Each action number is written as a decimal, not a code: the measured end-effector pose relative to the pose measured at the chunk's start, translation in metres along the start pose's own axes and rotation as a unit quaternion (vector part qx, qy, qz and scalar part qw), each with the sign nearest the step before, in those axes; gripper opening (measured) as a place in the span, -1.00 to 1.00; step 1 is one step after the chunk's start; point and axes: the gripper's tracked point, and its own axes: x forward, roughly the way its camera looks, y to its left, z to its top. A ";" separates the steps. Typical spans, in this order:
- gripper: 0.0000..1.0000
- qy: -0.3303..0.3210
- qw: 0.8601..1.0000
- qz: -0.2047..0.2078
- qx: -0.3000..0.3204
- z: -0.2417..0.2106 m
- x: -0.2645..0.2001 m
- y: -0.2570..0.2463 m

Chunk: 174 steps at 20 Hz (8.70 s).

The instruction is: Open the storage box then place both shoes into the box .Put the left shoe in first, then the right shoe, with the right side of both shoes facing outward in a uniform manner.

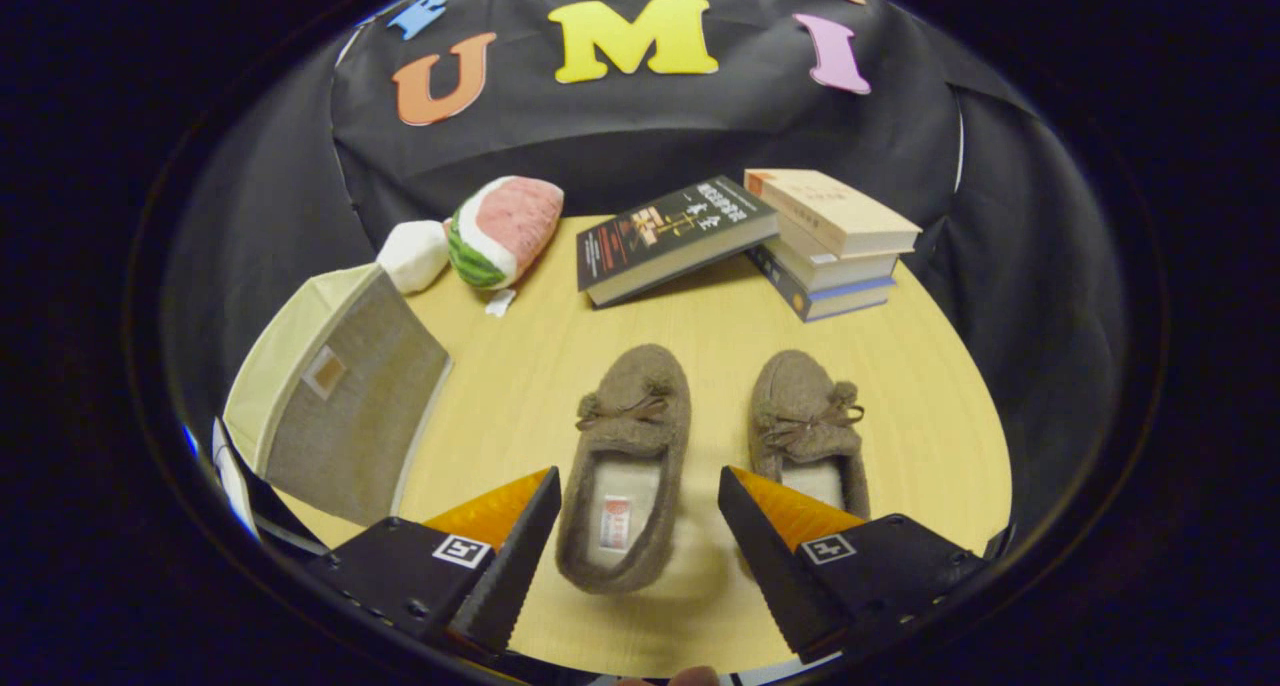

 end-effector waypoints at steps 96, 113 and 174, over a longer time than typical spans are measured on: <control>0.92 -0.107 0.994 0.024 0.011 0.110 -0.108 -0.030; 0.27 0.115 0.991 0.014 0.067 -0.021 0.040 -0.157; -0.99 0.080 0.992 -0.032 0.095 0.038 -0.022 0.300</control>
